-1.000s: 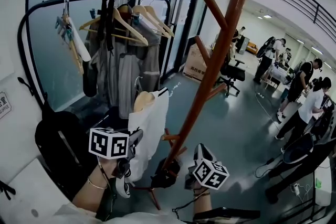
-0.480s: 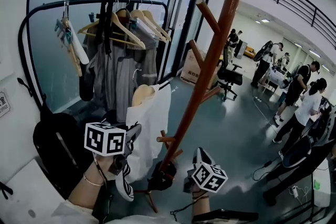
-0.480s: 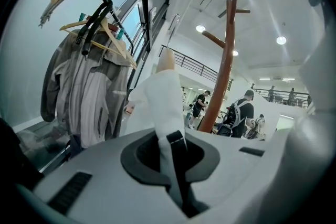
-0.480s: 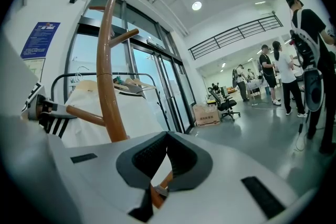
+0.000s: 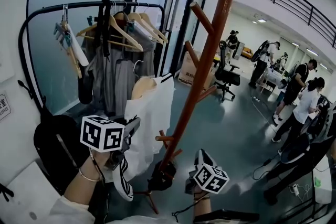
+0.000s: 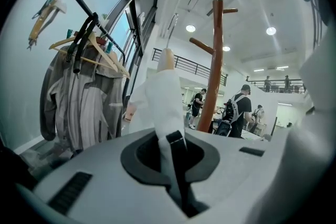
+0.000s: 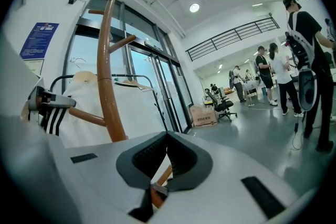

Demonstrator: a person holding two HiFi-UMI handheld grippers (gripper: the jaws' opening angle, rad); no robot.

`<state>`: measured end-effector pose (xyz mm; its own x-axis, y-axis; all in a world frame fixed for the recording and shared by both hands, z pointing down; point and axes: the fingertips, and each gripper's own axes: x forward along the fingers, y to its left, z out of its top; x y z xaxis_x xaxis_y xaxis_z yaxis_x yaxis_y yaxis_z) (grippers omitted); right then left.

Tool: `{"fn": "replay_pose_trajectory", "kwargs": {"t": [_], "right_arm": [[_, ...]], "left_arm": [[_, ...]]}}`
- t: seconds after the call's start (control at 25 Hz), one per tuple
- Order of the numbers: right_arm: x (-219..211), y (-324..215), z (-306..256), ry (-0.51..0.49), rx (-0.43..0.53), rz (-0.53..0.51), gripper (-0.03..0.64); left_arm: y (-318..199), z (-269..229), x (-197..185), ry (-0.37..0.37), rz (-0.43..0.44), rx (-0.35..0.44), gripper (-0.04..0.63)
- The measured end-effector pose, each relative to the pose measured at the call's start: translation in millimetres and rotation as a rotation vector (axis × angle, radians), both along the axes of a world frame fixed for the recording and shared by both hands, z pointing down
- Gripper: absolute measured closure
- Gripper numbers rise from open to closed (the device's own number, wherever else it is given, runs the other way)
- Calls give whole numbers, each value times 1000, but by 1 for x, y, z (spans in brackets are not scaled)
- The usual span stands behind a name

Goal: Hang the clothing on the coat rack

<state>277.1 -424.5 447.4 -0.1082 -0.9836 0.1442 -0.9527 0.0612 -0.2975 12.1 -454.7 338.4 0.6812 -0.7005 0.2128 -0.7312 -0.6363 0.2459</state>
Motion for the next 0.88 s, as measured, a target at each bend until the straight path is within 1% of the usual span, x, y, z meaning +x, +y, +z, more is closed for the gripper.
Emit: {"fn": "replay_pose_trajectory", "kwargs": {"t": [0.52, 0.68, 0.88], "right_arm": [[-3, 3, 0, -13, 1, 1, 594], [-5, 3, 2, -20, -1, 3, 594], [-5, 2, 2, -19, -4, 6, 594]], "left_arm": [[-1, -32, -9, -9, 7, 51, 572], [-2, -38, -8, -2, 16, 58, 572], [-3, -43, -2, -10, 31, 65, 572]]}}
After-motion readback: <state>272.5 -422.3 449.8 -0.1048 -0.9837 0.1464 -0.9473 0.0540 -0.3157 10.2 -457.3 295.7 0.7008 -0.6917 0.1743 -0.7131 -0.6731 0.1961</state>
